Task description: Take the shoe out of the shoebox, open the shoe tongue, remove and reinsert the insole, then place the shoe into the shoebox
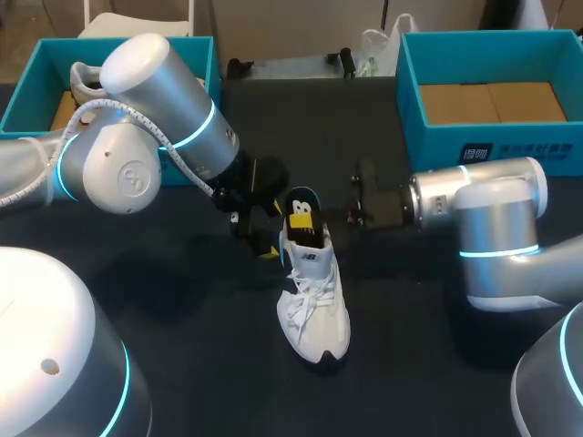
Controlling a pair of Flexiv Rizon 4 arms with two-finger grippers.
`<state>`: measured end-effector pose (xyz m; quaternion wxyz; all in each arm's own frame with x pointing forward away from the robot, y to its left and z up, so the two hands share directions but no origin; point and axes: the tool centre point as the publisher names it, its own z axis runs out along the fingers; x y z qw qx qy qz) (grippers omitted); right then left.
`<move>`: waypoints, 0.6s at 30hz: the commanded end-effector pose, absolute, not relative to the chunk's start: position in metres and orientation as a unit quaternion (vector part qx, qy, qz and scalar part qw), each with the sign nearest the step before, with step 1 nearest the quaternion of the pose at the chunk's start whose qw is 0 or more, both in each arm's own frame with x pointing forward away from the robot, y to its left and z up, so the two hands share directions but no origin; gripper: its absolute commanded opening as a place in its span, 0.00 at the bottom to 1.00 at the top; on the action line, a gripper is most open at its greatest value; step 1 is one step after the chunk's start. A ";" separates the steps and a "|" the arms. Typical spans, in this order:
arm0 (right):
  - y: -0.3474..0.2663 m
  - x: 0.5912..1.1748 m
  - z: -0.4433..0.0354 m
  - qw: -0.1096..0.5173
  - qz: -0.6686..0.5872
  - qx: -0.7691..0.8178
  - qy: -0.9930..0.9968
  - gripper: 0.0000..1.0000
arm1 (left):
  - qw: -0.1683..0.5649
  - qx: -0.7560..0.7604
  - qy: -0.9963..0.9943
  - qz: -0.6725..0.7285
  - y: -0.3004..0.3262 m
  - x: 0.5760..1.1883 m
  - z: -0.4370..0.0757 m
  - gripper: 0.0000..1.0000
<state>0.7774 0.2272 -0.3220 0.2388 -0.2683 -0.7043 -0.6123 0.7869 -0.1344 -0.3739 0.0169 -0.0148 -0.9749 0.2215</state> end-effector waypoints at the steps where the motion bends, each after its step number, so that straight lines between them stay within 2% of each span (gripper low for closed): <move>1: 0.229 0.782 -0.324 0.245 -0.608 -0.272 -0.705 0.00 | 0.016 -0.015 -0.975 0.222 -0.134 0.787 -0.375 1.00; 8: 0.229 0.783 -0.339 0.269 -0.595 -0.291 -0.699 0.00 | 0.016 -0.015 -0.975 0.222 -0.134 0.787 -0.375 1.00; 18: 0.227 0.754 -0.366 0.302 -0.587 -0.322 -0.679 0.00 | 0.016 -0.015 -0.975 0.222 -0.134 0.787 -0.375 1.00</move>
